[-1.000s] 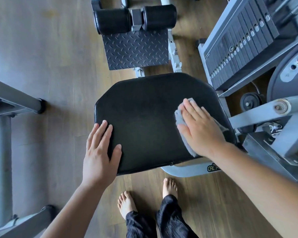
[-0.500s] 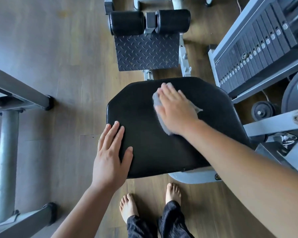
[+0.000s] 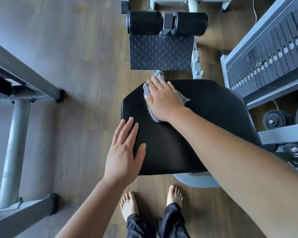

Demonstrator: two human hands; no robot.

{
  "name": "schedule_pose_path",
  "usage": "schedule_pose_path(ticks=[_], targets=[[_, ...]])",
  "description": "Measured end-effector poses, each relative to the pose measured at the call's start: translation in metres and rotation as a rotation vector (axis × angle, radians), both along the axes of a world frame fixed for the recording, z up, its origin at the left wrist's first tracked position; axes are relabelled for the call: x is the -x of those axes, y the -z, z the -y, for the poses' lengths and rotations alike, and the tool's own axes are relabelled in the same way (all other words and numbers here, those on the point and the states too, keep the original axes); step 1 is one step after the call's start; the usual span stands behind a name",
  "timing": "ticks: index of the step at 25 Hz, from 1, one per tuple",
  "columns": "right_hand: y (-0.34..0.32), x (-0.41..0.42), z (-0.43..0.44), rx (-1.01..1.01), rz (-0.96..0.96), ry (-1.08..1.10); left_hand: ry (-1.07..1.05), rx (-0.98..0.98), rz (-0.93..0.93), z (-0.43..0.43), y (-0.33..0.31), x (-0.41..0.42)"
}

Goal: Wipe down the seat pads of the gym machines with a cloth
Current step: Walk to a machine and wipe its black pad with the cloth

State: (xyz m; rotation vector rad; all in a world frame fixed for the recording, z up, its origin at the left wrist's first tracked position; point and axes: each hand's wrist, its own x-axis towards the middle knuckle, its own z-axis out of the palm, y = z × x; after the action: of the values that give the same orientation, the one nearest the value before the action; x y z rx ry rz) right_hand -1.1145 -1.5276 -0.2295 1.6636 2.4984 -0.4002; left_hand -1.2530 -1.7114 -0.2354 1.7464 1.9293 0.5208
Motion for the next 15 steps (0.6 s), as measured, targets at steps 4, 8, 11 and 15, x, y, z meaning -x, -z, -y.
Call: schedule_pose_path(ticks=[4, 8, 11, 15], targets=[[0.001, 0.012, 0.025, -0.024, 0.011, -0.052, 0.012, -0.008, -0.014, 0.001, 0.002, 0.000], [-0.003, -0.012, 0.073, 0.011, -0.056, -0.290, -0.022, -0.020, -0.002, 0.006, 0.000, 0.004], [-0.001, 0.021, 0.016, 0.023, -0.036, -0.292, -0.089, 0.016, 0.015, 0.013, 0.001, 0.009], [0.001, 0.034, 0.030, -0.006, -0.039, -0.216, -0.097, 0.057, 0.041, 0.018, 0.001, 0.012]])
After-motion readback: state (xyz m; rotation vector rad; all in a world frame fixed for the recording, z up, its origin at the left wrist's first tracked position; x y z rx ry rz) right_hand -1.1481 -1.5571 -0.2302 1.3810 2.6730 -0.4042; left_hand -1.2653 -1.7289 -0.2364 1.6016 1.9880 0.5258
